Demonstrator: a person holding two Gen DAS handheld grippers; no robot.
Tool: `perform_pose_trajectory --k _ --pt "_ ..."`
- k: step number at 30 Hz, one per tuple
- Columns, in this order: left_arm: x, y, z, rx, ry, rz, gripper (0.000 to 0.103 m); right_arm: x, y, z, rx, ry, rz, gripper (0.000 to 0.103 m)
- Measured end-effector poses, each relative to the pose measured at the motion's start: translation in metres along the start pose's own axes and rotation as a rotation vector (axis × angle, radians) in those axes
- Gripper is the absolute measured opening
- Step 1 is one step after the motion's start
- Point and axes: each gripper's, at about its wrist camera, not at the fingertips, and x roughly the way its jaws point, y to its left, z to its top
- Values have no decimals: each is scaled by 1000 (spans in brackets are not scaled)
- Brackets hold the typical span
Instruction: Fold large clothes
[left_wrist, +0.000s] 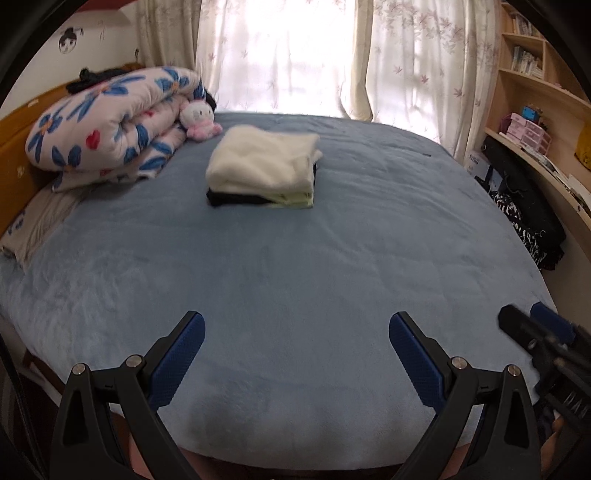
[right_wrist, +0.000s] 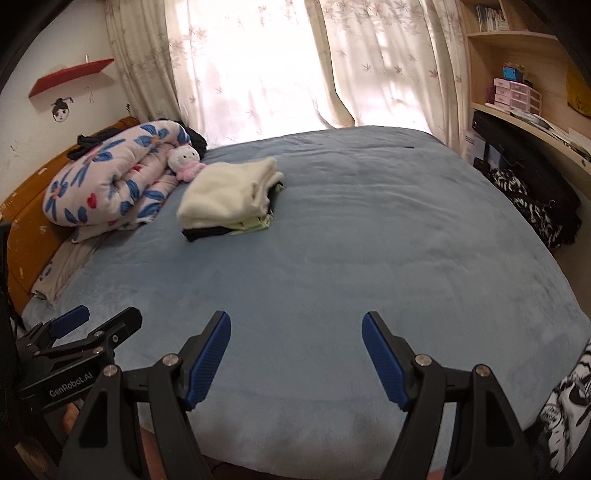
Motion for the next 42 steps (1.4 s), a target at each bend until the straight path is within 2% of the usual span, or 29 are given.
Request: perform_pose_trajectory --k 4,6,20,42 --pt "13 -6 -8 2 41 -15 99 15 3 -10 -31 27 -39 74" --pt "17 -10 -11 18 36 15 99 19 3 -14 -35 29 -58 74" --pt "35 -4 -21 16 83 61 99 36 7 -24 -48 66 -75 74" --pt "36 -8 -24 23 96 34 99 40 4 -26 -30 73 -113 74"
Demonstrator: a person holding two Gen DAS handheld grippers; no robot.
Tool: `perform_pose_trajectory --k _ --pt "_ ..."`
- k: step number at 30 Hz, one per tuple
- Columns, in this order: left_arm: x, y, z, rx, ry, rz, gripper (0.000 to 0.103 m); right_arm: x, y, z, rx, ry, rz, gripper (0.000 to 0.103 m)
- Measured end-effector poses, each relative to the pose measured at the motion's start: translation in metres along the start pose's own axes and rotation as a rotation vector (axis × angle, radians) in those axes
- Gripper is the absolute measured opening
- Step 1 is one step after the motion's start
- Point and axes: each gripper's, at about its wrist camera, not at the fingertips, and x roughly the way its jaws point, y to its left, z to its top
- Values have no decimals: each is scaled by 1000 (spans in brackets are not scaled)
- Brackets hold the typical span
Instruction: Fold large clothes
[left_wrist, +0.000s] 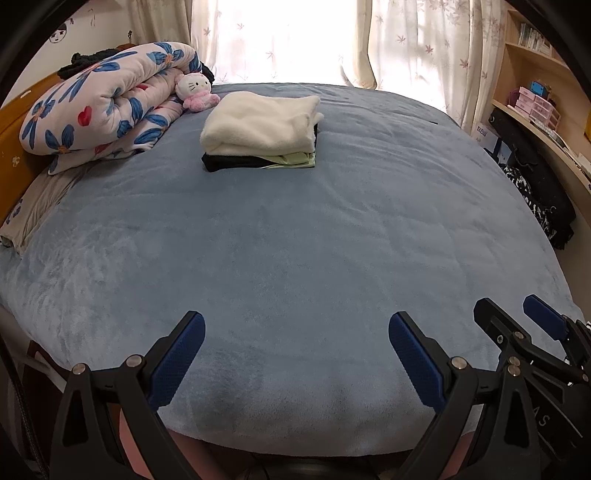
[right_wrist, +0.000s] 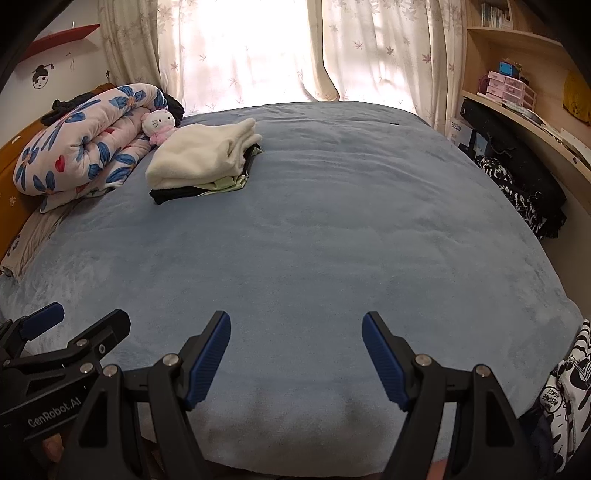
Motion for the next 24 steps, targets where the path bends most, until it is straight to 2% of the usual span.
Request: perform_pose_trajectory --k 24 --pt "4 -3 -1 7 22 -2 99 5 -3 -4 4 5 -8 74"
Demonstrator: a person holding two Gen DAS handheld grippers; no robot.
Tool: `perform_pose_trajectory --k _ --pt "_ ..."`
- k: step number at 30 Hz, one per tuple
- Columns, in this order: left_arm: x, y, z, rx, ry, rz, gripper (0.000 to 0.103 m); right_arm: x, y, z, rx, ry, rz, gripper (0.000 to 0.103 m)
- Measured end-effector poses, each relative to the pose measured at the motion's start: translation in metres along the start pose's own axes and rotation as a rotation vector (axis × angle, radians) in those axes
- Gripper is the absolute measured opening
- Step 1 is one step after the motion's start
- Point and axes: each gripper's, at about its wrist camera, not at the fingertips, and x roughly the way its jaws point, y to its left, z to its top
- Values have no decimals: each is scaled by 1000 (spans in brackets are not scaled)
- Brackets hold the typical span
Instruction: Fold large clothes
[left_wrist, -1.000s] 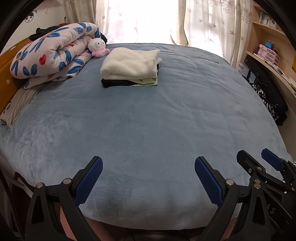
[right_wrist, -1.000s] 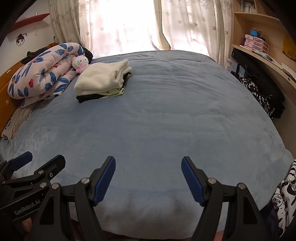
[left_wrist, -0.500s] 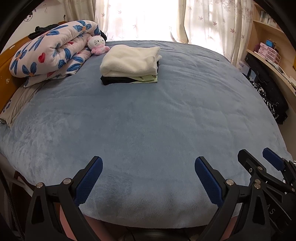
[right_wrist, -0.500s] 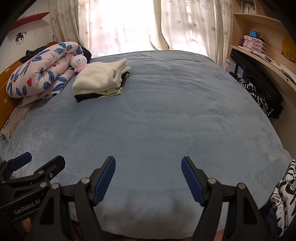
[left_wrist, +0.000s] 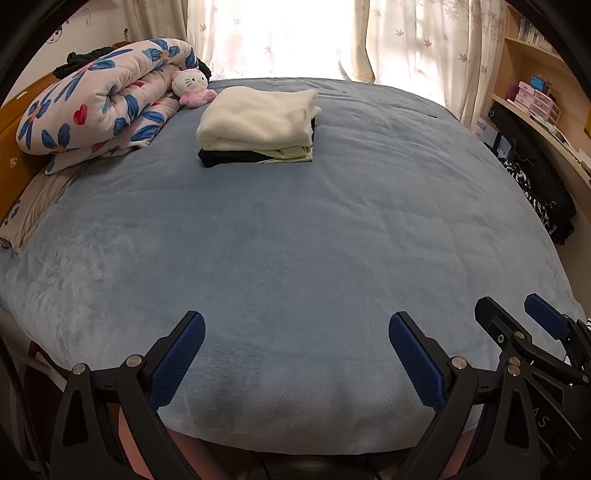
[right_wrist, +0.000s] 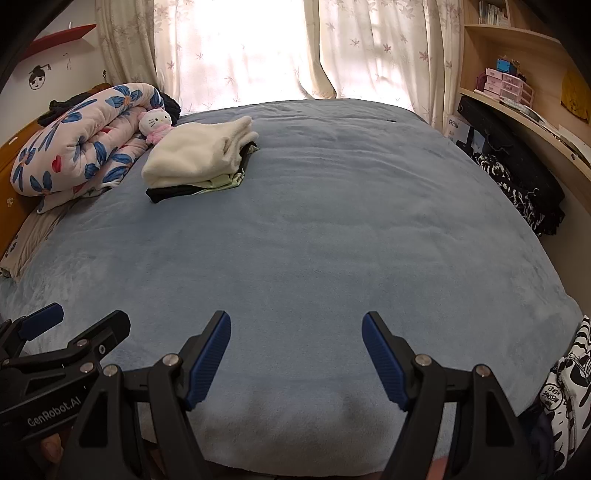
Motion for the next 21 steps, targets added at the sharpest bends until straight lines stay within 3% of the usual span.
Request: perform_pose_trajectory --k 21 --pt "7 -3 2 16 12 10 99 8 0 -2 5 16 -5 74"
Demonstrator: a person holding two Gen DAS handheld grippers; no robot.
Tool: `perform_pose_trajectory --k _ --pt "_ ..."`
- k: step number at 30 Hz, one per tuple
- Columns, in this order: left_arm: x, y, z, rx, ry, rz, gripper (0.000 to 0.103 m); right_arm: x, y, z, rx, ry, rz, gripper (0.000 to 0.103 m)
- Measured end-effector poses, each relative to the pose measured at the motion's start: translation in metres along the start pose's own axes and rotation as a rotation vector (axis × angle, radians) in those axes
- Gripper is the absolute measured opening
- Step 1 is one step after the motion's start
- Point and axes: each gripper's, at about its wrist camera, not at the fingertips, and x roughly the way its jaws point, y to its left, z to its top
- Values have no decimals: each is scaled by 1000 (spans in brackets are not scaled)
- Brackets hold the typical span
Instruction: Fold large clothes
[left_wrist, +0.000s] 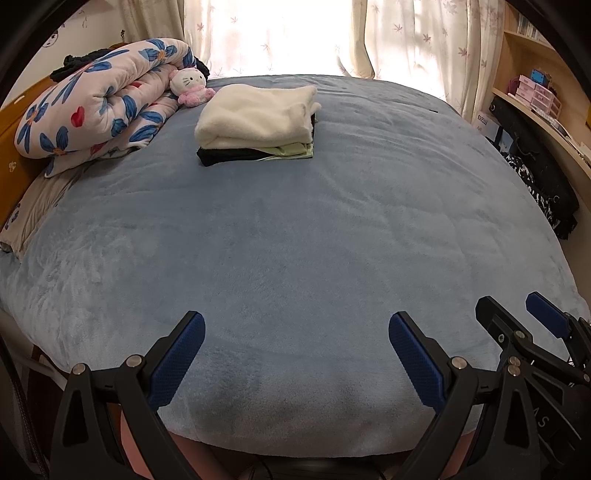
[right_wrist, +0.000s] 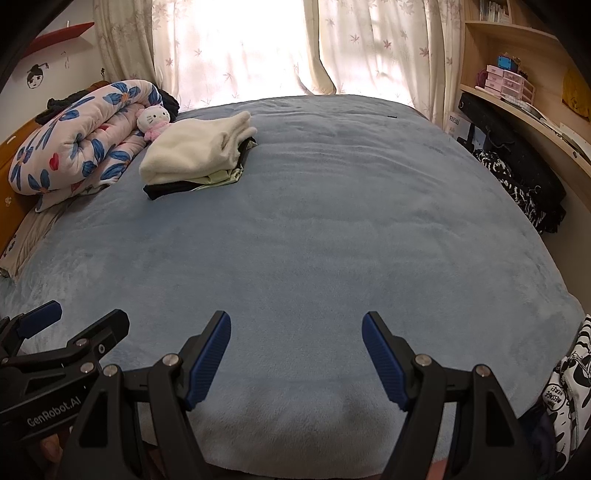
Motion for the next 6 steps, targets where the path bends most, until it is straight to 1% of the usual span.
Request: perform_pose_trajectory --k 6 --pt "5 4 2 1 14 -2 99 3 2 0 0 7 -2 74"
